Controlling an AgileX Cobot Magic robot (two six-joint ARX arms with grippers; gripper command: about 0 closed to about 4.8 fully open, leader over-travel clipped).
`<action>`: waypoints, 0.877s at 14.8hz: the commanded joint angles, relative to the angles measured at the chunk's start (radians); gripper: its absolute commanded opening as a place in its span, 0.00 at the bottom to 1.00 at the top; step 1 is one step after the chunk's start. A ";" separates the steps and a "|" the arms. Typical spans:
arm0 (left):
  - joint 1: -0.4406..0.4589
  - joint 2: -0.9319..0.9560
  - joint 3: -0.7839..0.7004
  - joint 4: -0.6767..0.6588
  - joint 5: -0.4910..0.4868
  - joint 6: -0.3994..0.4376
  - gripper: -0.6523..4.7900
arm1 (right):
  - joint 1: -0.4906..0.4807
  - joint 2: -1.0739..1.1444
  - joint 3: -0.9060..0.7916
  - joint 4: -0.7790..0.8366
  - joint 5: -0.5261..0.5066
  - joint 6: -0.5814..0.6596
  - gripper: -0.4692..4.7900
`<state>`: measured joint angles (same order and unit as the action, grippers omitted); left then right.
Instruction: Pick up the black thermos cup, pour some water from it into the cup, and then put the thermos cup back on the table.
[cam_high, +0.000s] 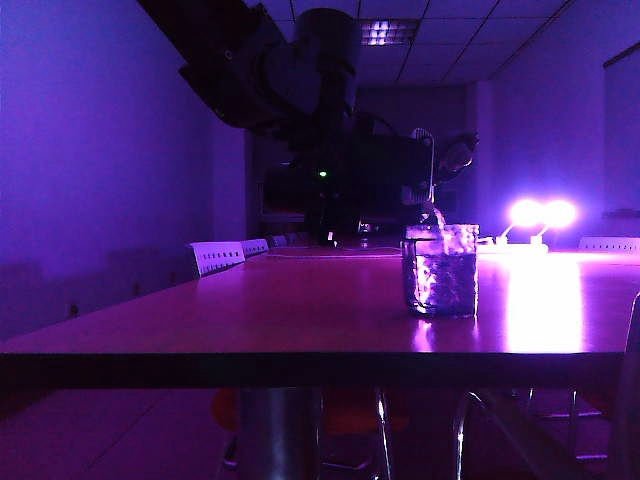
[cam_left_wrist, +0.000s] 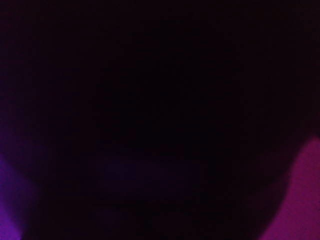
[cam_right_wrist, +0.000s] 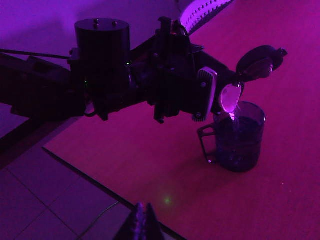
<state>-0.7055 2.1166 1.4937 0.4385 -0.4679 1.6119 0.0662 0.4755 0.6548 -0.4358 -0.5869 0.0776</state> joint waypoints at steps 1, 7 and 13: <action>-0.002 -0.016 0.011 0.050 -0.011 0.012 0.73 | 0.000 0.000 0.005 0.012 -0.004 -0.003 0.09; -0.002 -0.016 0.011 0.050 -0.011 0.016 0.73 | 0.000 0.000 0.005 0.012 -0.004 -0.003 0.09; -0.002 -0.016 0.011 0.050 -0.018 0.037 0.73 | 0.000 0.000 0.005 0.012 -0.004 -0.003 0.09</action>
<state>-0.7082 2.1166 1.4944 0.4461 -0.4736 1.6417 0.0662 0.4755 0.6548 -0.4358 -0.5873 0.0776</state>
